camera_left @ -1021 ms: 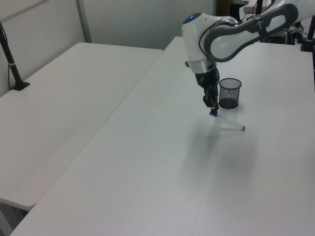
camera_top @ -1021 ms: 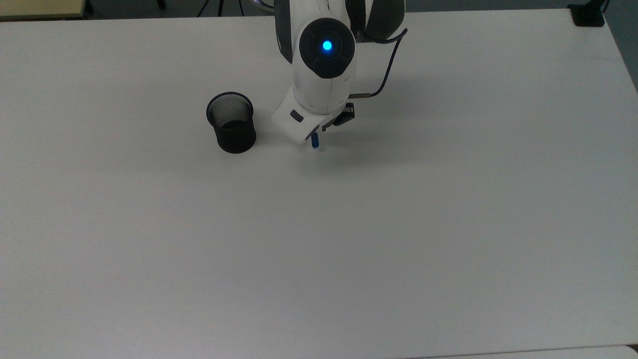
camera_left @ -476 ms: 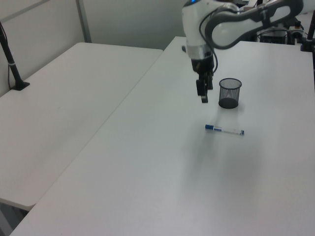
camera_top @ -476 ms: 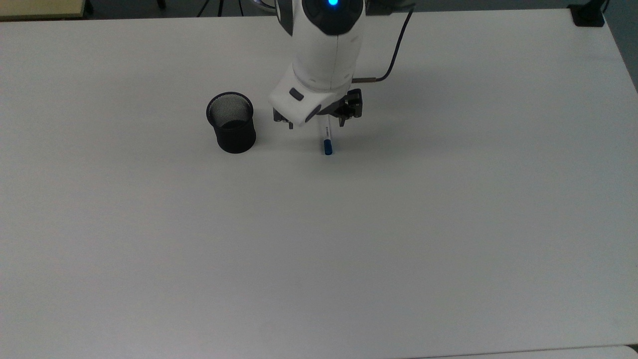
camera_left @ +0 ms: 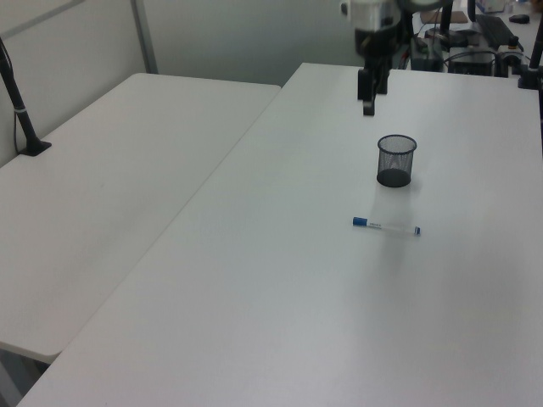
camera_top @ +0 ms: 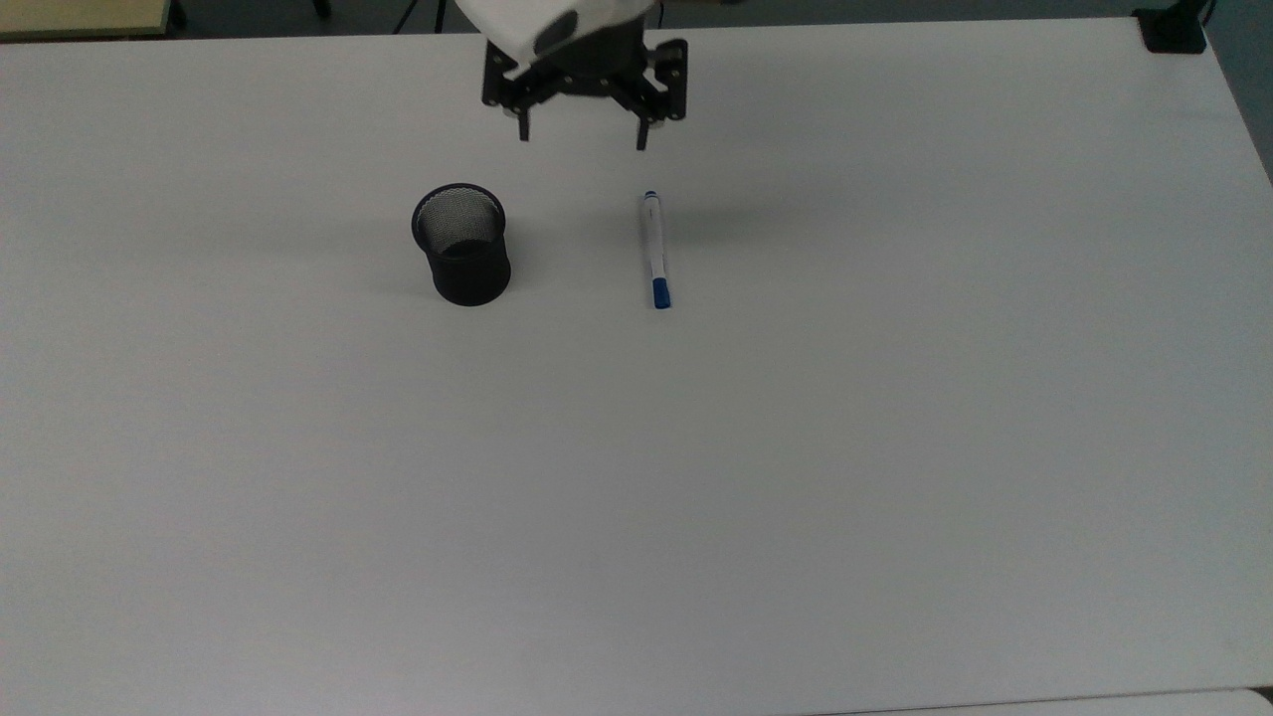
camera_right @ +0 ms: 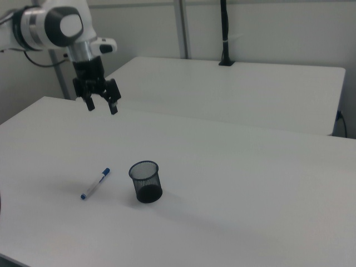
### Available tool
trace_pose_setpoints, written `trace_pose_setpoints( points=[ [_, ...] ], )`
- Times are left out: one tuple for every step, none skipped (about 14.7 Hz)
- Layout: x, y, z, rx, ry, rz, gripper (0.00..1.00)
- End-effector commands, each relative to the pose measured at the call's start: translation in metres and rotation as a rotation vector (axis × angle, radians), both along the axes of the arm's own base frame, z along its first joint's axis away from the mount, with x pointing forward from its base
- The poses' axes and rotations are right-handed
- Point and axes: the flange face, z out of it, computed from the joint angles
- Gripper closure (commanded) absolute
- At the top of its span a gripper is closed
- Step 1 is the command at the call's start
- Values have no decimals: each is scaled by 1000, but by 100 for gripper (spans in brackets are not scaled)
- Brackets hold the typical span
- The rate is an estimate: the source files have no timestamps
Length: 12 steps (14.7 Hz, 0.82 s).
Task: Remove the marker
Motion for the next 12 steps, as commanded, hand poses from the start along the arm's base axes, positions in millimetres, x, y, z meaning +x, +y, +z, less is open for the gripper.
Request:
trace_pose_setpoints(
  points=[
    [-29, -33, 29, 4, -35, -72, 0],
    [-31, -40, 35, 4, -42, -82, 0],
    [-32, -46, 39, 4, -48, -92, 0],
    [-34, -49, 42, 0, -54, -86, 0],
    [-34, -49, 42, -7, -54, -85, 0],
    [-35, -49, 43, -8, -52, -89, 0],
    [-35, -49, 42, -8, -51, -92, 0],
    [-35, -49, 41, -9, -44, -92, 0],
    [-35, -50, 42, -8, -45, -94, 0],
    [-35, -50, 41, -9, -42, -94, 0],
    [-35, -50, 41, -9, -42, -93, 0],
    [-36, -50, 42, -9, -42, -93, 0]
  ],
)
